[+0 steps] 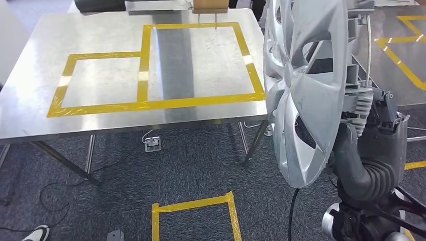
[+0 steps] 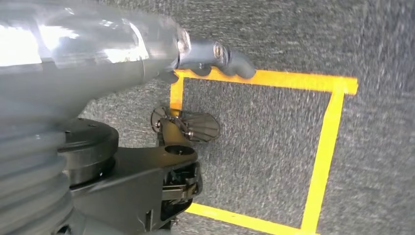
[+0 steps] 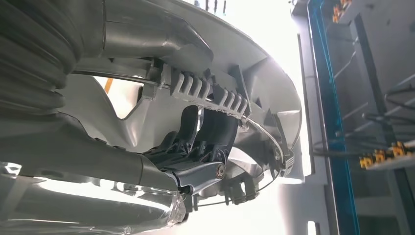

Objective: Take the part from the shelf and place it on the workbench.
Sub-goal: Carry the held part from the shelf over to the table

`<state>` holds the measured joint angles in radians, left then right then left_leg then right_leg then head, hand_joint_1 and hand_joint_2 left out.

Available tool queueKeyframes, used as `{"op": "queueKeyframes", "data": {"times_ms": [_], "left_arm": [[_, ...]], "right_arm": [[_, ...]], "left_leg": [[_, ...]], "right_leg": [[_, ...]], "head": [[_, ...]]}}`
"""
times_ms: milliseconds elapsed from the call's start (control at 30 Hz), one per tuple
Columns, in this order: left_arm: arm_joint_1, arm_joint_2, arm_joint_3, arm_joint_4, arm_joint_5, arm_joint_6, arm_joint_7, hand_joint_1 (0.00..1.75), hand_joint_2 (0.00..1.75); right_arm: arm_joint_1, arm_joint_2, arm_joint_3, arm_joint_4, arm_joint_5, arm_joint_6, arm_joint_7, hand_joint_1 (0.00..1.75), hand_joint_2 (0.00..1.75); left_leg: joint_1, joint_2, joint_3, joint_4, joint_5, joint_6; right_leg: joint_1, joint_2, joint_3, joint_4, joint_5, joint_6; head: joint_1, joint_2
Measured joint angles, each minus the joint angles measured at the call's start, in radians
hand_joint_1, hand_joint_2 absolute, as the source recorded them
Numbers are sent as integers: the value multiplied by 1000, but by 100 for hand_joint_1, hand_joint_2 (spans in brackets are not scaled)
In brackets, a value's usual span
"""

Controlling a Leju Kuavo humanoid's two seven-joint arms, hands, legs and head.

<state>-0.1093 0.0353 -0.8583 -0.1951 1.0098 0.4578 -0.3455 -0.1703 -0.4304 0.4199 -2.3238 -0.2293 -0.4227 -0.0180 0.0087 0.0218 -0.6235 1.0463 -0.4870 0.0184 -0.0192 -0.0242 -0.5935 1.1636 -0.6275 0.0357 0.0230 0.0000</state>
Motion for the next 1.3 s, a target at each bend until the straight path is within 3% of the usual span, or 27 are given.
{"op": "queueKeyframes", "data": {"times_ms": [67,100,133,233,267,333,400,500,533,767,1300], "left_arm": [[0,0,0,0,0,0,1,0,175],[1,-1,0,0,-1,0,2,0,175],[1,-1,0,0,-1,0,2,0,175],[1,-2,0,0,-2,-1,3,0,175],[1,-3,0,0,-2,-1,4,0,175],[3,-4,0,0,-2,-2,8,0,175],[6,-4,0,0,-3,-3,14,0,175],[7,-4,0,0,-4,-3,17,0,175],[7,-4,0,0,-3,-4,16,0,175],[8,-4,0,0,8,-14,6,0,175],[8,-1,1,0,55,-87,45,0,175]], "right_arm": [[3,-1,0,0,1,-2,0,175,175],[4,-1,0,0,1,-2,1,175,175],[5,-1,0,0,3,-2,1,175,175],[5,-1,0,0,8,-3,1,175,175],[5,-1,0,0,9,-4,2,175,175],[5,-1,0,0,10,-7,2,175,175],[7,0,0,0,11,-13,2,175,175],[15,0,0,-1,10,-23,1,175,175],[16,0,0,0,9,-25,1,175,175],[31,1,0,0,7,-34,1,175,175],[64,6,1,0,26,-39,-7,175,175]], "left_leg": [[-4,-30,0,0,1,6],[-7,-45,1,0,2,7],[-9,-59,3,1,2,8],[-14,-91,7,1,3,7],[-14,-98,5,1,4,4],[-11,-106,-3,0,10,-5],[-12,-90,-4,-4,10,-16],[-17,-54,10,-23,11,-4],[-16,-54,14,-29,14,1],[-16,-48,18,-31,16,-3],[-19,-42,17,-32,11,-4]], "right_leg": [[2,16,-56,118,-40,-3],[2,19,-66,132,-31,-7],[3,22,-60,107,-3,-13],[9,53,10,-72,101,-37],[10,62,25,-109,113,-42],[14,64,33,-135,114,-45],[13,58,37,-153,117,-41],[13,56,46,-168,117,-21],[12,56,47,-168,118,-20],[13,54,49,-165,118,-26],[10,58,51,-170,116,-26]], "head": [[11,0],[15,0],[18,0],[23,0],[23,0],[24,0],[25,0],[11,0],[7,0],[-5,0],[-5,0]]}}
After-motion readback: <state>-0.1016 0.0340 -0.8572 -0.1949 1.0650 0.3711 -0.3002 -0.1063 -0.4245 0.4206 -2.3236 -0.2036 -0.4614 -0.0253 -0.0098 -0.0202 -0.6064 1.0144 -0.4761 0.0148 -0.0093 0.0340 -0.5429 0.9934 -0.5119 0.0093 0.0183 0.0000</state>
